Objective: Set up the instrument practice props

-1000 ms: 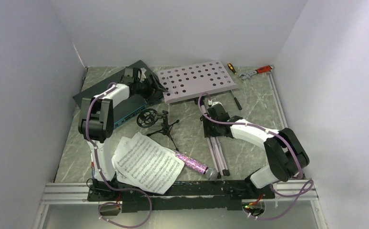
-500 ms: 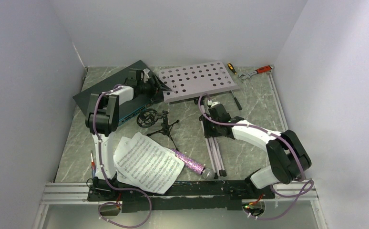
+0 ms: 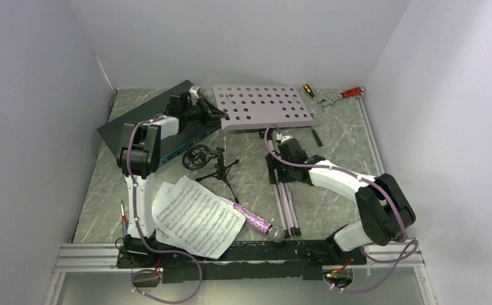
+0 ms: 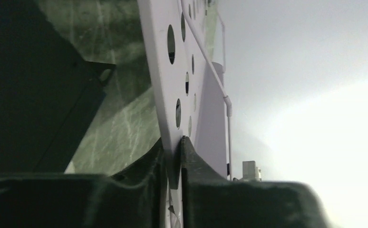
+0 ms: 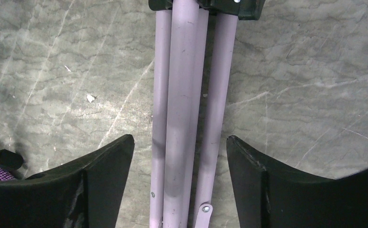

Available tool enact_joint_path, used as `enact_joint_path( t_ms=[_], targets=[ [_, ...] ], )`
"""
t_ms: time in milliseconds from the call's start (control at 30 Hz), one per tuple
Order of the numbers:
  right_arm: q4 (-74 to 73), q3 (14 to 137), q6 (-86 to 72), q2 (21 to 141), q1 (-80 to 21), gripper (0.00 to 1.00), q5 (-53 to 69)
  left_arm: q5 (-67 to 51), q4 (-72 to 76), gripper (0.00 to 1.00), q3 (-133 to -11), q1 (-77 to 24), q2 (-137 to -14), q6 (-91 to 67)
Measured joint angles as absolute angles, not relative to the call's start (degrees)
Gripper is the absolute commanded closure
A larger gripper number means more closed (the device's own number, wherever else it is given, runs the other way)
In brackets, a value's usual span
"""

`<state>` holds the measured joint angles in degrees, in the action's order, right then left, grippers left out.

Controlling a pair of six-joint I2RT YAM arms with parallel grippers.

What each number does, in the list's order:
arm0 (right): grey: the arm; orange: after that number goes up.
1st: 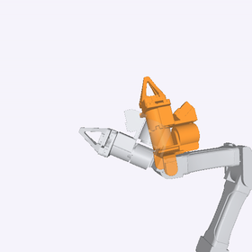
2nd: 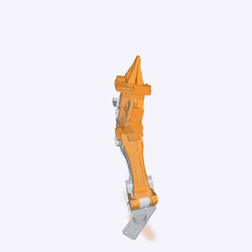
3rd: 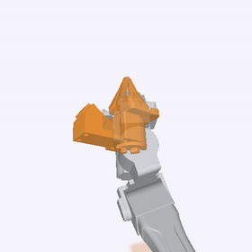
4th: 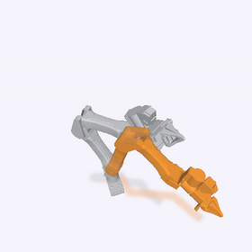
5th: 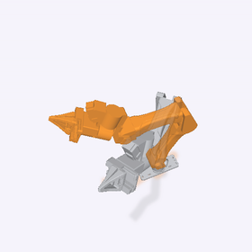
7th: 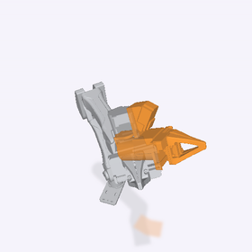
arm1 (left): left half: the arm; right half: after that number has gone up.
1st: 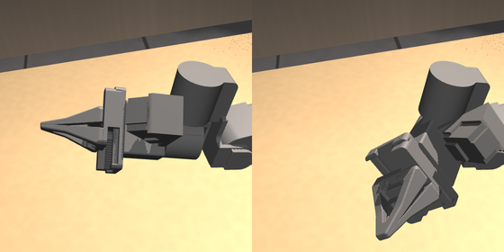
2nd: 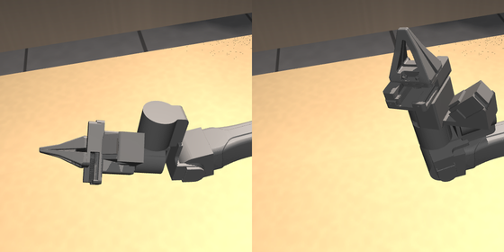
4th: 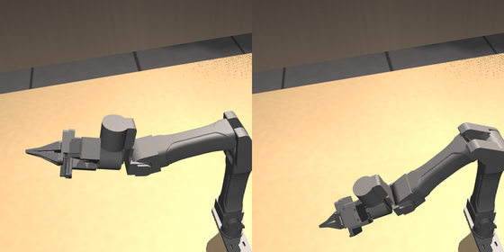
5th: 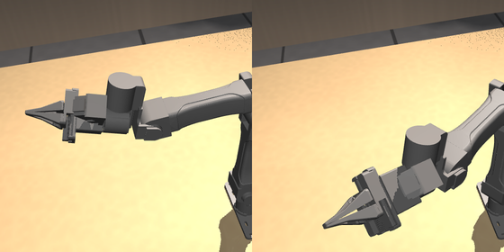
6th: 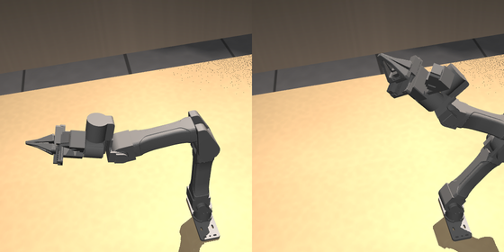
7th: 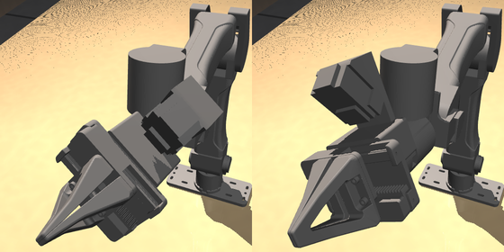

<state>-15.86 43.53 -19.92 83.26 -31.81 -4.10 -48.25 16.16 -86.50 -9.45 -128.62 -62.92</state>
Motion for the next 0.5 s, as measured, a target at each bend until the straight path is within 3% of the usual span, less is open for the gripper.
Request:
enact_joint_path(
  t_ms=[167, 500],
  targets=[
    [-15.9, 43.5, -20.3, 83.3, -31.2, 0.20, -3.7, -49.7, 19.3, 0.97, -86.4, -9.5, -128.6, -66.2],
    [-15.7, 43.5, -20.6, 85.6, -29.7, 0.30, -1.2, -49.6, 19.7, 0.97, -86.4, -10.2, -128.5, -67.1]
  ],
)
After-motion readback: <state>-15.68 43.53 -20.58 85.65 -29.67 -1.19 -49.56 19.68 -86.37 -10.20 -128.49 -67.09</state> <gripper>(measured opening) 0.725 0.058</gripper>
